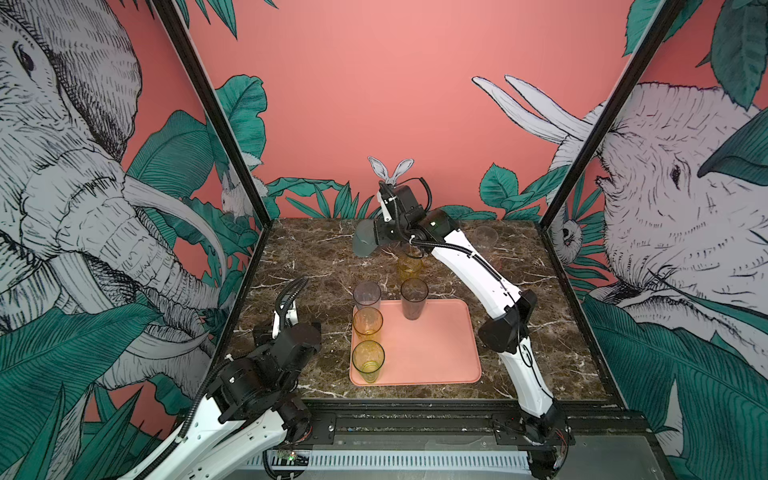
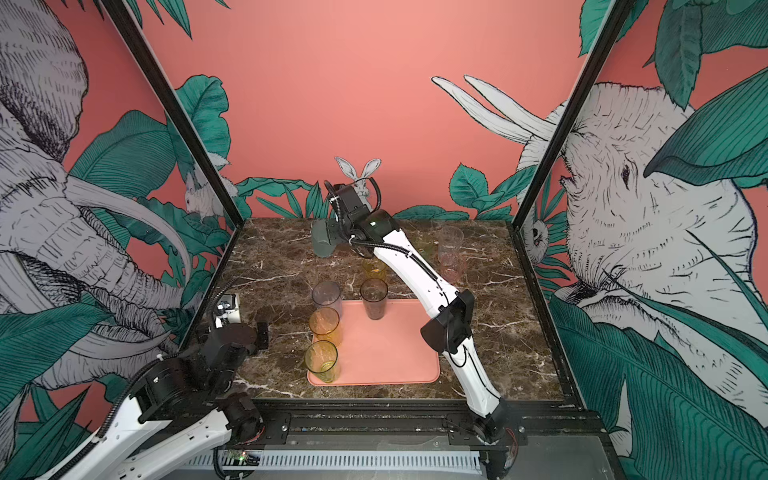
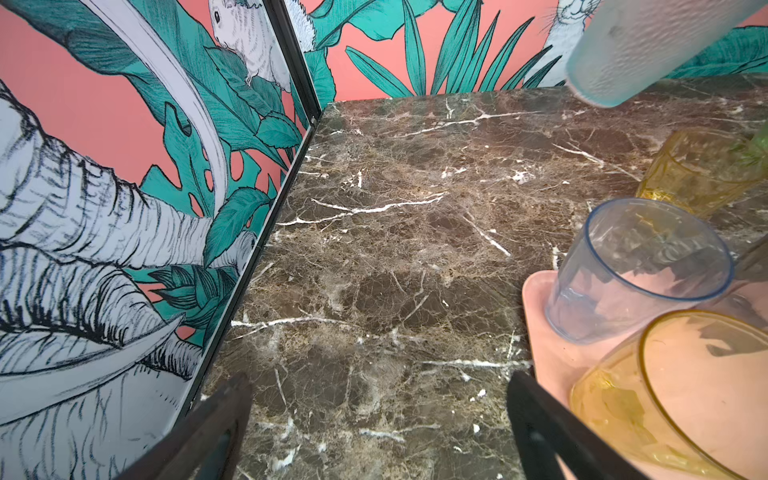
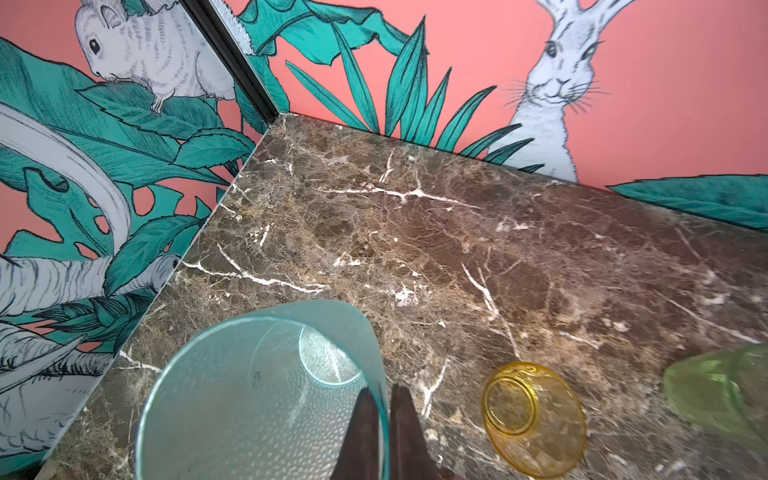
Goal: Place the glasses into the tray
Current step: 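Lift the teal glass and swing it away from the robot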
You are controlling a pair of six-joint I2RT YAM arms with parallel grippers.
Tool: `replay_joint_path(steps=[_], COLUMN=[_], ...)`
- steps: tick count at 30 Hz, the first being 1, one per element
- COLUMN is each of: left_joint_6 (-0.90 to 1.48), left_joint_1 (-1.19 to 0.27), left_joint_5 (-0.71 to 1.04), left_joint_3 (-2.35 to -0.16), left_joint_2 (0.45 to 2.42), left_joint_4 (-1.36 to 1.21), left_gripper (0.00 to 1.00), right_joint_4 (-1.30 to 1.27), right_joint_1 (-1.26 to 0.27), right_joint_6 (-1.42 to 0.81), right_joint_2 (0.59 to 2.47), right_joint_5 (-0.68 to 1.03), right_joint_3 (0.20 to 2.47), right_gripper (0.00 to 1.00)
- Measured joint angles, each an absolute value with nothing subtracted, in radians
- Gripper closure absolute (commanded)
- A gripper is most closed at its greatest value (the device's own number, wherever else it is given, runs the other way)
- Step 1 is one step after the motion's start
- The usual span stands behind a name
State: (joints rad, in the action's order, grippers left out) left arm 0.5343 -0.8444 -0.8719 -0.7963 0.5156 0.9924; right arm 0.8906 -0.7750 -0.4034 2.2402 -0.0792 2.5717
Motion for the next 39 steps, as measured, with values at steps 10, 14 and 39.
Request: replay_joint_path(steps=[10, 14, 39], left_joint_6=[0.534, 0.531, 0.513], left_joint_1=[-0.844, -0.844, -0.844], left_joint_5=[-0.871, -0.871, -0.825], left_joint_3=[-0.796, -0.794, -0.790], left_joint_2=[0.516, 0.516, 0.646], left_joint_4=[0.987, 0.965, 0.828], left_gripper=[0.04, 0.03, 0.04], right_joint_4=[0.937, 0.944, 0.926], right_joint_1=[-0.717, -0.683, -0.561], right_joint_6=[-0.366, -0.361, -0.343], right_joint_2=[2.078, 2.006, 1.616], right_joint_5=[-0.143, -0.158, -0.170], right_joint_3=[2.427, 2.354, 1.866], right_gripper=[1.00, 1.00, 1.00])
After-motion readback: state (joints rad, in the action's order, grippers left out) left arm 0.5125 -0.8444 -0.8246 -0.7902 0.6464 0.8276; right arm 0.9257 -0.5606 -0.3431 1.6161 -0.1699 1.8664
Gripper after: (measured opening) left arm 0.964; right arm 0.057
